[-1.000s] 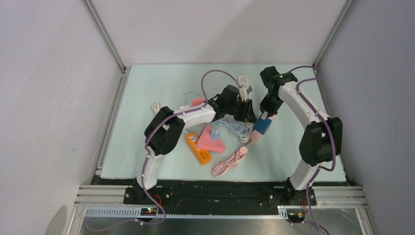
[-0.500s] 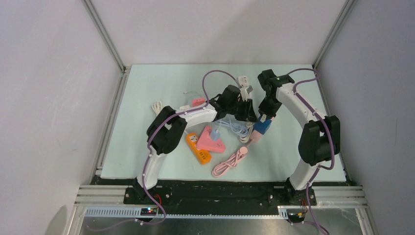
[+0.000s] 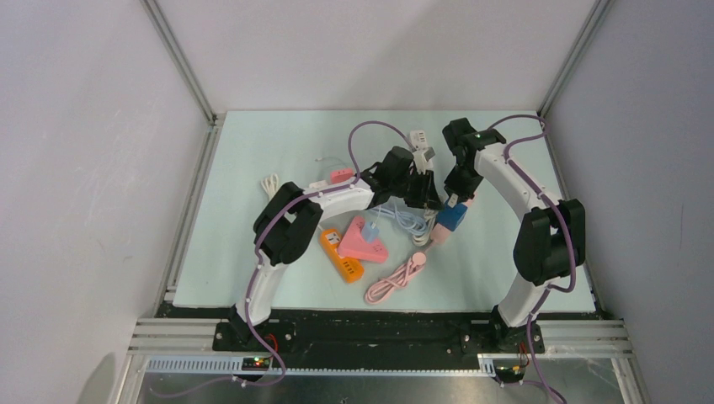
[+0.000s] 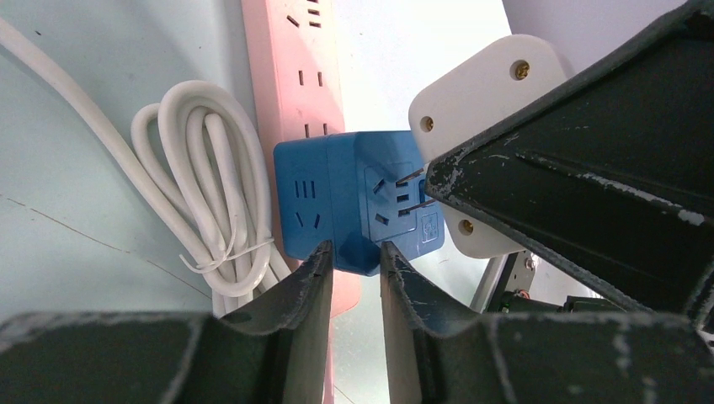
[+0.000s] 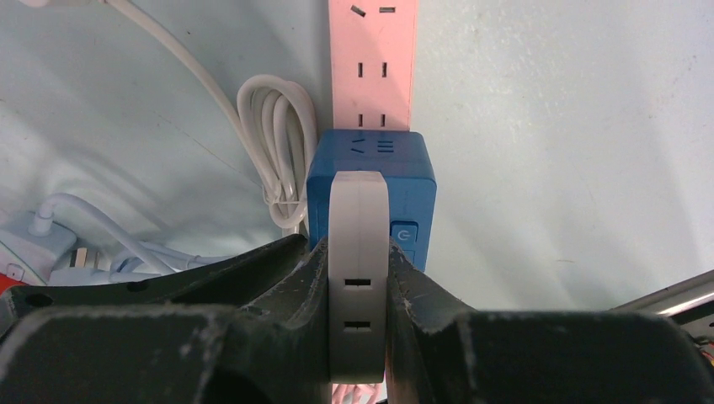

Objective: Insert the plug
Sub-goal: Insert the plug into the socket.

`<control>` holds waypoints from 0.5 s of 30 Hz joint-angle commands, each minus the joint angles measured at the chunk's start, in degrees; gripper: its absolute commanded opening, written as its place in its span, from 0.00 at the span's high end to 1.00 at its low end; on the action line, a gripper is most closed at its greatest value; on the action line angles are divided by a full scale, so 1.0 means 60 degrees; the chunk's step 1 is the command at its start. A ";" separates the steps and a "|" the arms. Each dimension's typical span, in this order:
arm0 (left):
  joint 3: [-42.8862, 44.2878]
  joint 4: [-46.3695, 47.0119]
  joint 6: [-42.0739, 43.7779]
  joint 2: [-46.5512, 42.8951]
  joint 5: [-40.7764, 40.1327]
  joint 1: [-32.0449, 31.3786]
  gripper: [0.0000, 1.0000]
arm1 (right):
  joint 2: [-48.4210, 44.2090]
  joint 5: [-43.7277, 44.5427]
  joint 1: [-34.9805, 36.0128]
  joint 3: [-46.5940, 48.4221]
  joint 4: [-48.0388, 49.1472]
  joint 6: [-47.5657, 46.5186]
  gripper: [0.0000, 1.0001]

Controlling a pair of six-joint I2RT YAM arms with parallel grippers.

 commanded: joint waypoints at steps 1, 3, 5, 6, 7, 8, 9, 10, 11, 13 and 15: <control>0.0137 0.0127 -0.0057 0.0137 -0.0109 0.0035 0.69 | -0.0467 0.0484 0.0074 -0.0106 0.0239 -0.0078 1.00; 0.0114 0.0127 -0.0046 0.0147 -0.0112 0.0037 0.69 | -0.0444 0.0536 0.0095 -0.0142 0.0234 -0.0091 1.00; 0.0091 0.0127 -0.0032 0.0129 -0.0105 0.0041 0.69 | -0.0415 0.0493 0.0098 -0.0186 0.0240 -0.0098 1.00; 0.0090 0.0127 -0.0031 0.0128 -0.0101 0.0036 0.69 | -0.0393 0.0410 0.0098 -0.0228 0.0276 -0.0116 1.00; 0.0097 0.0127 -0.0031 0.0127 -0.0095 0.0033 0.69 | -0.0369 0.0379 0.0098 -0.0247 0.0272 -0.0112 1.00; 0.0095 0.0127 -0.0030 0.0123 -0.0083 0.0032 0.69 | -0.0330 0.0349 0.0091 -0.0291 0.0284 -0.0101 1.00; 0.0092 0.0127 -0.0030 0.0126 -0.0072 0.0032 0.69 | -0.0309 0.0319 0.0093 -0.0315 0.0276 -0.0090 1.00; 0.0098 0.0127 -0.0030 0.0119 -0.0063 0.0039 0.69 | -0.0293 0.0275 0.0103 -0.0351 0.0267 -0.0092 1.00; 0.0099 0.0127 -0.0041 0.0121 -0.0061 0.0035 0.69 | -0.0296 0.0268 0.0099 -0.0360 0.0253 -0.0085 1.00; 0.0102 0.0127 -0.0052 0.0108 -0.0077 0.0036 0.69 | -0.0356 0.0304 0.0111 -0.0399 0.0217 -0.0079 1.00; 0.0104 0.0127 -0.0070 0.0101 -0.0068 0.0036 0.70 | -0.0384 0.0348 0.0120 -0.0455 0.0211 -0.0102 1.00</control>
